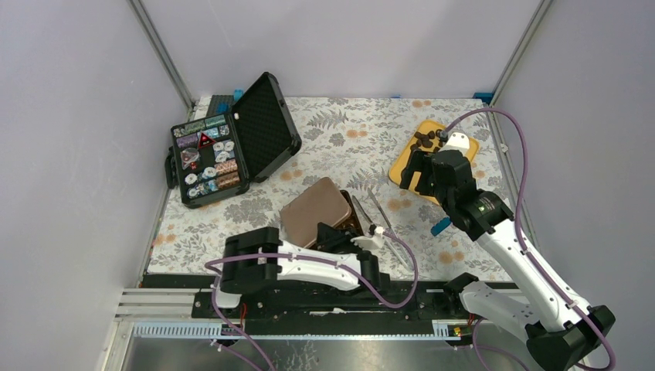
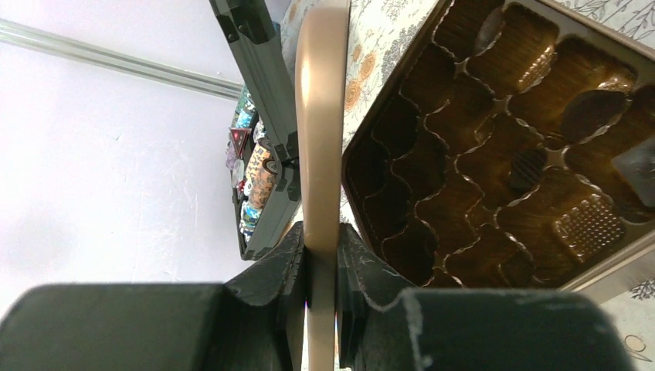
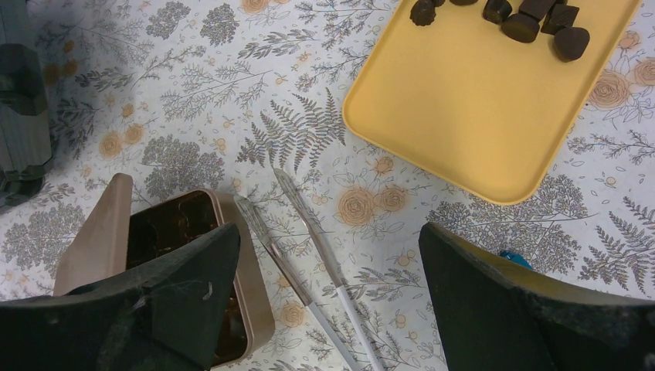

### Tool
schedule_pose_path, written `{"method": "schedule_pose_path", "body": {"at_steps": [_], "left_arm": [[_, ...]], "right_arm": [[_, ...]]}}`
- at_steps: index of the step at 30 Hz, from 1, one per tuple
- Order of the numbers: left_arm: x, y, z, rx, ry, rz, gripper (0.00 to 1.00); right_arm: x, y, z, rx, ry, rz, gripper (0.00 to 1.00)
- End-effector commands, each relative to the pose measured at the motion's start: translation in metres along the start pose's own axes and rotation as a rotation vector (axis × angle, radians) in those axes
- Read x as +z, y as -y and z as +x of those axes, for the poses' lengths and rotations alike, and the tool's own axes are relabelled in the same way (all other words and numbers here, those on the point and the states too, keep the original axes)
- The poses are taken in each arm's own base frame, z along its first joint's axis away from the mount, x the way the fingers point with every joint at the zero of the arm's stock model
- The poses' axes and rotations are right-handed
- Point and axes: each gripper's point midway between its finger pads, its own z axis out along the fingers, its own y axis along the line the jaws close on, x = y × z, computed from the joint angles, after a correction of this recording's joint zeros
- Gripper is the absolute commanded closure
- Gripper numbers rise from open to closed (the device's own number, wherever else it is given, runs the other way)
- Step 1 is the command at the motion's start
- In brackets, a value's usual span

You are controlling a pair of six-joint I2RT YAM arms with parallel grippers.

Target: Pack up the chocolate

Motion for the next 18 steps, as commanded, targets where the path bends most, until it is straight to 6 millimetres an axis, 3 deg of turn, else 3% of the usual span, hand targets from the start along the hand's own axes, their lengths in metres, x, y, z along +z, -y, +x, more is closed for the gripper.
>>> {"method": "schedule_pose_path", "body": {"at_steps": [1,8,18], "left_arm": [[-0.002,0.011,-0.017,-0.027,0.043,-0.020,1.00],[0.002,0.040,-0.014,0.011,0.029,-0.027,1.00],[0.007,0.065,0.002,0.075,0.001,-0.008,1.00]], "right_arm": [[-0.006,-0.005,-0.010,0.015,0.046,-0.032,0.07],[-0.007,-0.003,-0.007,0.016,0.040,-0.025,0.07],[-0.007,-0.002,-0.006,0.017,0.040,-0.025,0.07]]}}
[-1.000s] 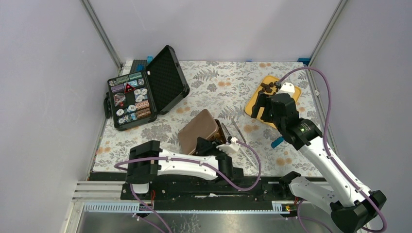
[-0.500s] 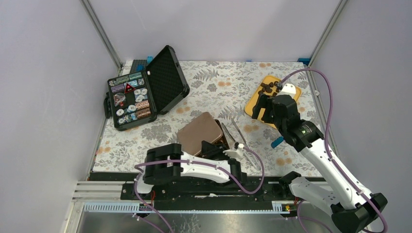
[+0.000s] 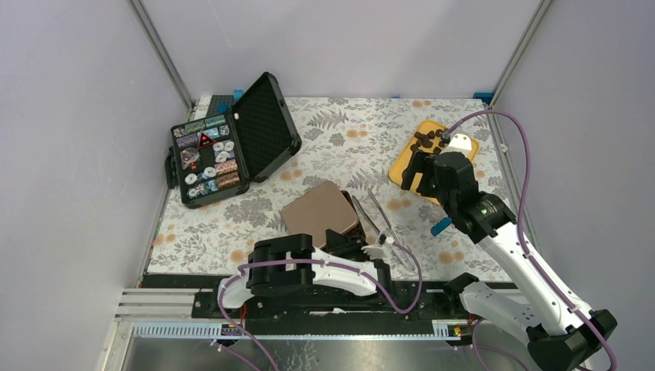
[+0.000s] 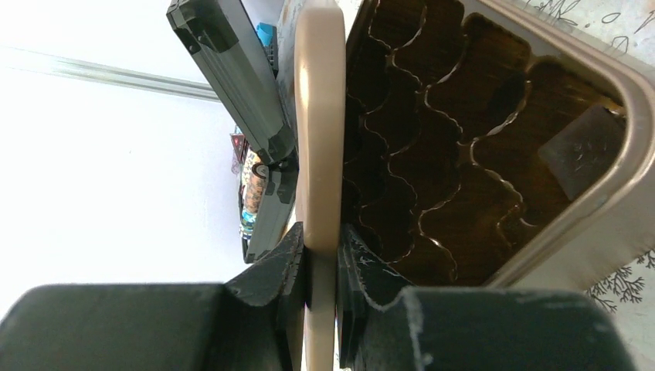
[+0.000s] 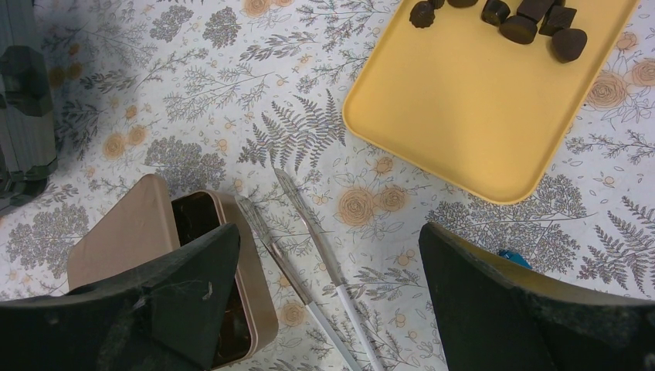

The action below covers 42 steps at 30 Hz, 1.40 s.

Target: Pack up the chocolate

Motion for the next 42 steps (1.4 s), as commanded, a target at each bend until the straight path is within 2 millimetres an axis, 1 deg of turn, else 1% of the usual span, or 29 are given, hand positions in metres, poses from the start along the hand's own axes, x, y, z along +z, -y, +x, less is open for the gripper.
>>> {"method": "schedule_pose_path", "body": {"at_steps": [1,3,8,9,11,13,14,15,17,19,20,21,23,25,28,29,33,38,42], "left_arm": [[-0.001,0.016,-0.003,-0.049,0.010,0.029,1.00],[-0.002,0.020,-0.002,-0.048,0.003,0.047,1.00],[-0.004,0.033,-0.001,-0.043,-0.011,0.117,0.91],[-0.005,0.035,-0.002,-0.046,-0.012,0.131,0.87],[-0.007,0.038,-0.004,-0.061,-0.019,0.159,0.76],[-0.009,0.041,-0.004,-0.081,-0.027,0.185,0.69],[-0.010,0.043,-0.005,-0.082,-0.029,0.202,0.62],[-0.011,0.044,-0.005,-0.081,-0.030,0.216,0.58],[-0.012,0.045,-0.006,-0.088,-0.030,0.229,0.50],[-0.012,0.043,-0.008,-0.088,-0.027,0.229,0.48],[-0.013,0.043,-0.008,-0.092,-0.027,0.232,0.42],[-0.013,0.042,-0.009,-0.097,-0.027,0.236,0.40],[-0.015,0.040,-0.011,-0.107,-0.029,0.249,0.39],[-0.018,0.039,-0.014,-0.116,-0.036,0.277,0.34],[-0.026,0.044,-0.019,-0.110,-0.047,0.364,0.17],[-0.029,0.047,-0.021,-0.109,-0.047,0.398,0.13],[-0.040,0.051,-0.034,-0.131,-0.041,0.494,0.06],[-0.051,0.050,-0.047,-0.161,-0.024,0.577,0.02],[-0.066,0.052,-0.057,-0.185,-0.011,0.698,0.01]], "right_arm": [[-0.003,-0.004,-0.006,0.014,0.028,-0.020,0.07],[-0.004,-0.004,-0.006,0.014,0.030,-0.021,0.07],[-0.005,-0.002,-0.006,0.016,0.032,-0.017,0.07],[-0.006,-0.002,-0.005,0.017,0.031,-0.017,0.07],[-0.006,-0.002,-0.005,0.018,0.030,-0.018,0.07],[-0.006,-0.002,-0.004,0.018,0.031,-0.019,0.07],[-0.007,-0.002,-0.005,0.021,0.033,-0.020,0.07],[-0.007,-0.001,-0.005,0.020,0.033,-0.019,0.07],[-0.006,-0.001,-0.004,0.020,0.031,-0.018,0.07],[-0.006,-0.002,-0.003,0.020,0.027,-0.020,0.07],[-0.006,-0.002,-0.003,0.020,0.027,-0.020,0.07],[-0.006,-0.002,-0.003,0.019,0.028,-0.019,0.07],[-0.006,-0.002,-0.004,0.021,0.030,-0.019,0.07],[-0.006,-0.002,-0.003,0.021,0.028,-0.020,0.07],[-0.006,-0.002,-0.004,0.022,0.029,-0.021,0.07],[-0.006,-0.003,-0.005,0.023,0.030,-0.023,0.07],[-0.006,-0.006,-0.006,0.027,0.032,-0.034,0.07],[-0.006,-0.006,-0.007,0.025,0.032,-0.034,0.07],[-0.006,-0.006,-0.008,0.005,0.029,-0.032,0.06]]}}
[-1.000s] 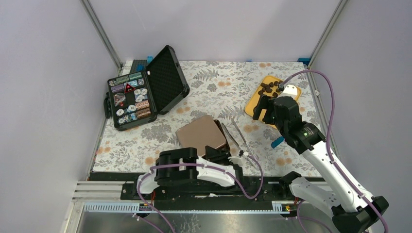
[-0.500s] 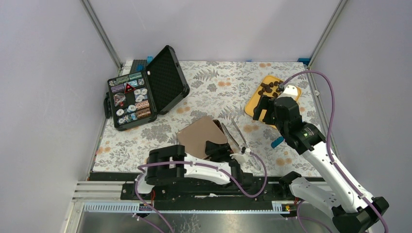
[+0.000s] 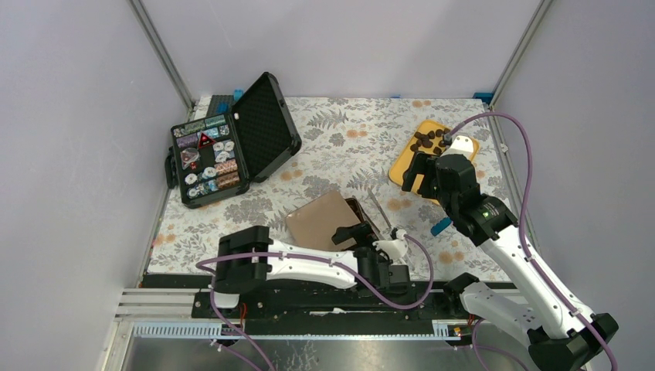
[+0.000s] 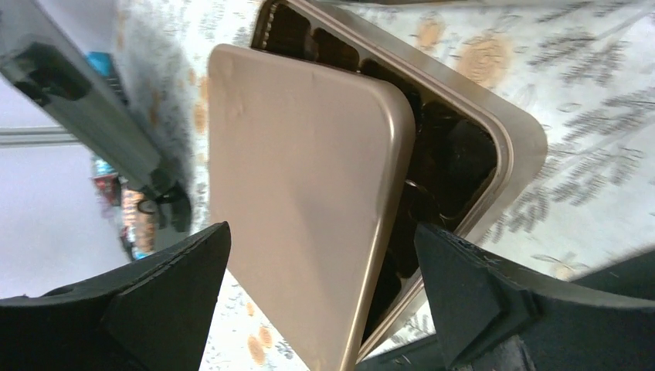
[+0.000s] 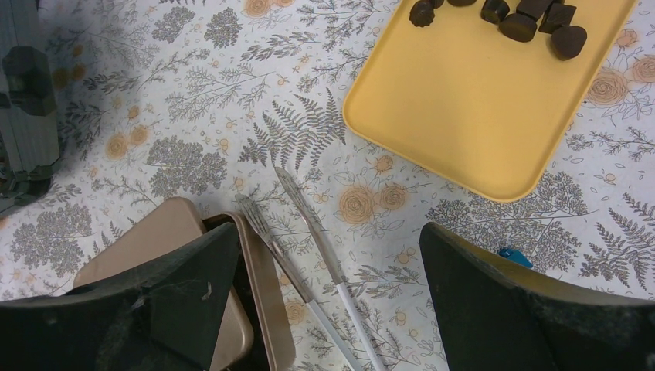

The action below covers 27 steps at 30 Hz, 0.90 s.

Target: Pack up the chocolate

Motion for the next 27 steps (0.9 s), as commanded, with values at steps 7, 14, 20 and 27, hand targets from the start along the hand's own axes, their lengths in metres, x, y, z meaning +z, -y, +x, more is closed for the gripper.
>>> {"method": "schedule_pose_path", "body": {"at_steps": [7,14,20,27], "left_arm": [[-0.040,0.037,-0.047,-0.187,0.068,0.385,0.01],[-0.042,0.045,-0.041,-0.143,0.048,0.443,0.01],[-0.056,0.046,-0.050,-0.154,0.062,0.526,0.01],[-0.069,0.062,-0.049,-0.127,0.042,0.656,0.01]], "right_arm": [[0.000,-0.010,-0.009,-0.022,0.001,-0.027,0.05],[0.001,-0.014,-0.013,-0.028,0.000,-0.035,0.05],[0.000,-0.010,-0.008,-0.018,-0.002,-0.028,0.05],[-0.002,-0.007,-0.006,-0.014,0.001,-0.019,0.05]]}}
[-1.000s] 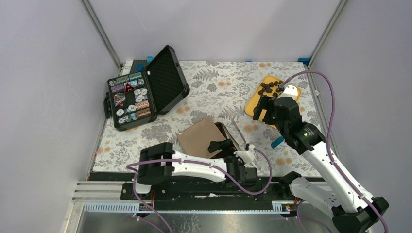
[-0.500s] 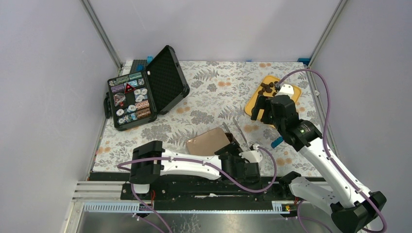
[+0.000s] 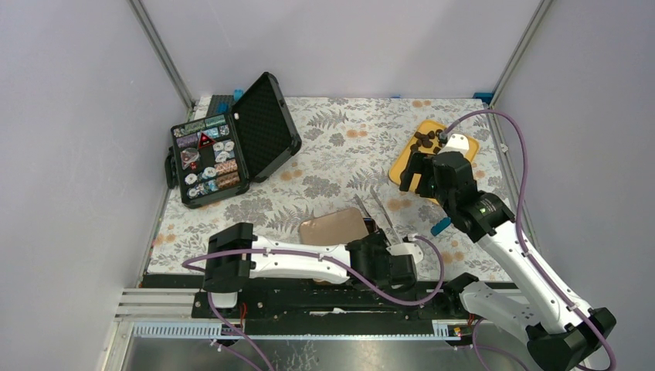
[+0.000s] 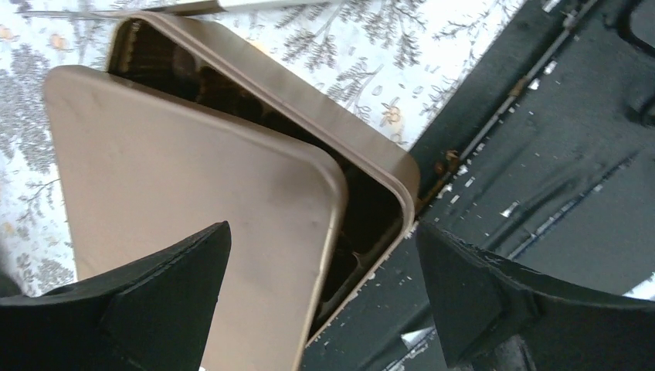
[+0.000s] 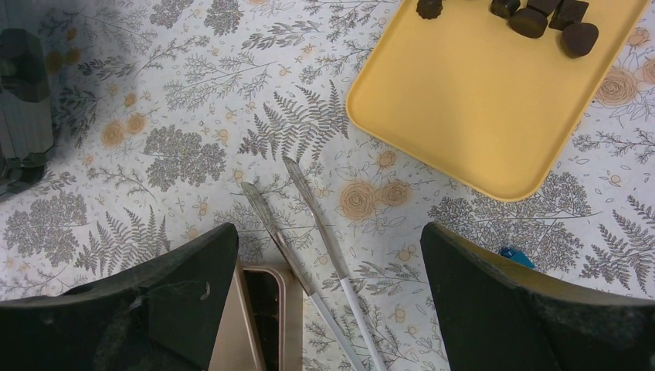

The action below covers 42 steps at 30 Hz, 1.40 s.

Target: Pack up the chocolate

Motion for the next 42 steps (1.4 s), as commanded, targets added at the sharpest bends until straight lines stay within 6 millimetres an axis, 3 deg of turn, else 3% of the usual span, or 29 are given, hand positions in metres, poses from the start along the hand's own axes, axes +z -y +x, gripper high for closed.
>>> {"method": "schedule_pose_path", "body": {"at_steps": [1,6,14,16,19,21,25,30,33,37,40,42], "left_arm": [[-0.021,0.015,-0.019,-0.020,0.048,0.133,0.01],[-0.033,0.017,-0.028,-0.033,0.080,0.183,0.01],[-0.088,0.009,-0.063,-0.136,0.230,0.325,0.02],[-0.102,-0.002,-0.068,-0.211,0.268,0.374,0.02],[-0.116,-0.034,-0.074,-0.390,0.338,0.438,0.01],[-0.127,-0.066,-0.073,-0.530,0.398,0.446,0.02],[-0.127,-0.137,-0.052,-0.822,0.448,0.360,0.01],[-0.104,-0.198,0.004,-1.101,0.324,0.120,0.02],[-0.081,-0.209,0.040,-1.235,0.208,0.063,0.02],[-0.062,-0.214,0.063,-1.384,0.180,0.096,0.01],[-0.050,-0.215,0.073,-1.436,0.162,0.096,0.02],[-0.043,-0.209,0.072,-1.441,0.148,0.139,0.01]], "right_arm": [[-0.008,-0.002,-0.011,0.013,0.038,-0.011,0.05],[-0.007,-0.002,-0.011,0.011,0.038,-0.008,0.05],[-0.008,0.002,-0.014,0.005,0.050,0.013,0.04],[-0.008,0.002,-0.014,0.001,0.045,0.013,0.04],[-0.005,0.000,-0.010,0.000,0.031,0.005,0.04],[-0.003,-0.005,-0.006,-0.005,0.007,-0.013,0.04],[0.007,-0.025,0.015,-0.007,-0.099,-0.103,0.04],[0.019,-0.062,0.065,0.037,-0.329,-0.278,0.05],[0.023,-0.065,0.096,0.093,-0.427,-0.294,0.05],[0.025,-0.049,0.128,0.144,-0.490,-0.229,0.07],[0.024,-0.039,0.147,0.160,-0.531,-0.191,0.20],[0.023,-0.036,0.157,0.160,-0.560,-0.183,0.35]]}}
